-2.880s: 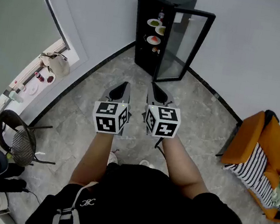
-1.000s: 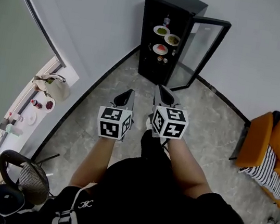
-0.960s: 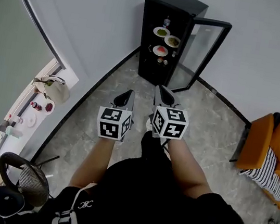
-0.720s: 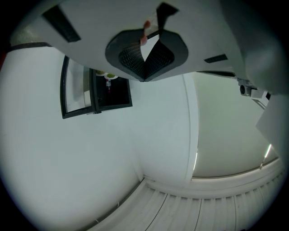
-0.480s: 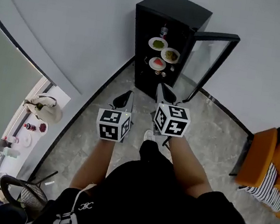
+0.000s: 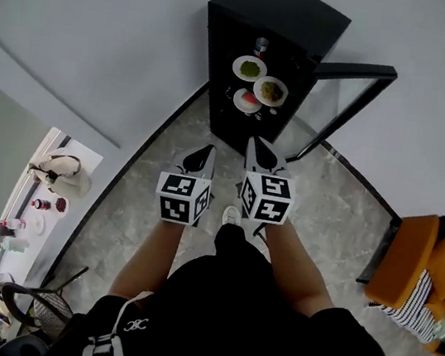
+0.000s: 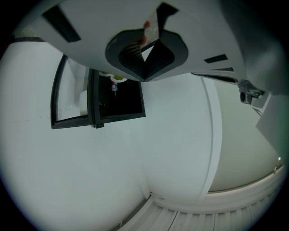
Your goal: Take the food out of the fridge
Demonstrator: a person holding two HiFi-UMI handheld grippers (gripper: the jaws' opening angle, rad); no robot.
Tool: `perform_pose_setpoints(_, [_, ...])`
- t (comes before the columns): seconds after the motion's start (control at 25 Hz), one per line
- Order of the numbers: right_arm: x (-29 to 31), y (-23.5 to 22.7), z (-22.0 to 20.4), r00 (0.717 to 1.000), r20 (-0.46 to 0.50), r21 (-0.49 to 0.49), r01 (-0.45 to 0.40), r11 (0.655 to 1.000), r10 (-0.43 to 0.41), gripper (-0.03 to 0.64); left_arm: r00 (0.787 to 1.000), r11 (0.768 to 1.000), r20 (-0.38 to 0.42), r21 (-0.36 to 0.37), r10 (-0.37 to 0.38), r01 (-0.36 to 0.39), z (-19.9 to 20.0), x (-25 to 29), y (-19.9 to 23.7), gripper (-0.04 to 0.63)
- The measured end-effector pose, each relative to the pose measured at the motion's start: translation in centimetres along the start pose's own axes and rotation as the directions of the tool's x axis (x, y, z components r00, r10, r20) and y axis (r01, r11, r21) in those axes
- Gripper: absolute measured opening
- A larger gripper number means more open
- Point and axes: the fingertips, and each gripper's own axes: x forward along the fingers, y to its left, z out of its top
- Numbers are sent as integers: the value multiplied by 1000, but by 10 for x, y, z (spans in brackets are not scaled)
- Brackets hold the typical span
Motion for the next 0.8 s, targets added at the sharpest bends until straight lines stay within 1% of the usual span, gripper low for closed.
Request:
perform_pose_setpoints(0.24, [57,-39,12,1000,-21,-25,-16,1000,16,-6,999,997,-36,-75,-10,7,15,73,16,-6])
perform_pose_setpoints(0.48, [103,-61,17,998,-60,-47,-36,998,33,-6,999,994,-49,-106,17,-22,27,118,37,-5])
perform_pose_setpoints(0.56, [116,-65,16,997,-71,-66,-31,997,26,-6,998,992,-63,-126,21,-29,25,130,46,-5])
perform_pose_setpoints(0.68, [133,-63,12,997,-77,-154,-23,988,11,-6,996,984,-91,-176,21,-37,13,146,62,-5])
perform_pose_setpoints(0.8, [151,-60,3,993,-117,-161,-31,987,12,-6,994,976,-110,-214,17,-40,4,159,78,-5])
